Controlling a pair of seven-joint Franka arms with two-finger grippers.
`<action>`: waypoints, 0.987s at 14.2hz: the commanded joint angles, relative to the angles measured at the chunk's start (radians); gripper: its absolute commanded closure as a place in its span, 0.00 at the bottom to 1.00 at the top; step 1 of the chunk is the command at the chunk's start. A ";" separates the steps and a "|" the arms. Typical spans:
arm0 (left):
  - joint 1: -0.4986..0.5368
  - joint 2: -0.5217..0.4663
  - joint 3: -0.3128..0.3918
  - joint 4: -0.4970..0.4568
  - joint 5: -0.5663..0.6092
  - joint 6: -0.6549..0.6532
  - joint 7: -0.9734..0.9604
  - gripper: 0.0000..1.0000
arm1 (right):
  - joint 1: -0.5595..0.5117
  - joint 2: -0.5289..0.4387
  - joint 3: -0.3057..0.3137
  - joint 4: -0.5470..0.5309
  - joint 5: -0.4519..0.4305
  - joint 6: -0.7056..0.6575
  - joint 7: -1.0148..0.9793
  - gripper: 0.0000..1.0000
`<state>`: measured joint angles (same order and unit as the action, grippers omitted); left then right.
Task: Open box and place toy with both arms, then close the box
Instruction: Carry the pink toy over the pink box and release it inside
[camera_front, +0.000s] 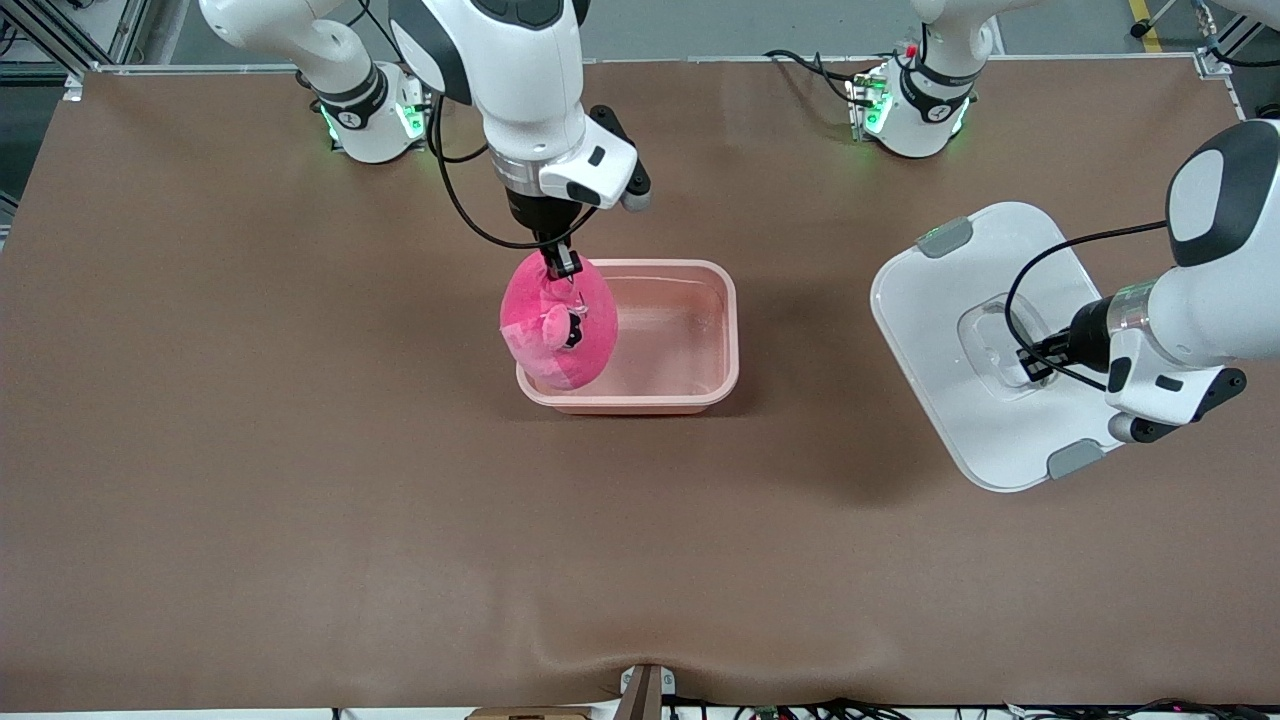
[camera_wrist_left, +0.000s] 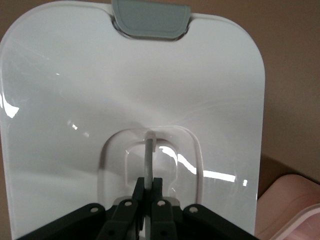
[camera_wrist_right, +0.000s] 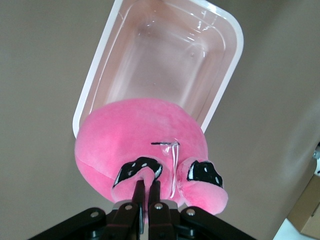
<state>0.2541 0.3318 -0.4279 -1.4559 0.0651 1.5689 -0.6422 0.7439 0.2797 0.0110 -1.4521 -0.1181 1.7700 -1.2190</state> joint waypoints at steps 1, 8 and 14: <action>0.011 -0.011 -0.006 -0.006 -0.004 -0.004 0.027 1.00 | 0.023 0.007 -0.008 0.002 -0.032 0.008 -0.027 1.00; 0.010 -0.013 -0.008 -0.004 -0.005 -0.006 0.041 1.00 | 0.023 0.012 -0.008 -0.019 -0.034 0.020 -0.069 1.00; 0.008 -0.010 -0.008 -0.004 -0.005 -0.006 0.041 1.00 | 0.025 0.012 -0.008 -0.034 -0.034 0.017 -0.106 1.00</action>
<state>0.2540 0.3318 -0.4294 -1.4563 0.0651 1.5689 -0.6221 0.7581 0.3001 0.0097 -1.4752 -0.1307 1.7868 -1.3122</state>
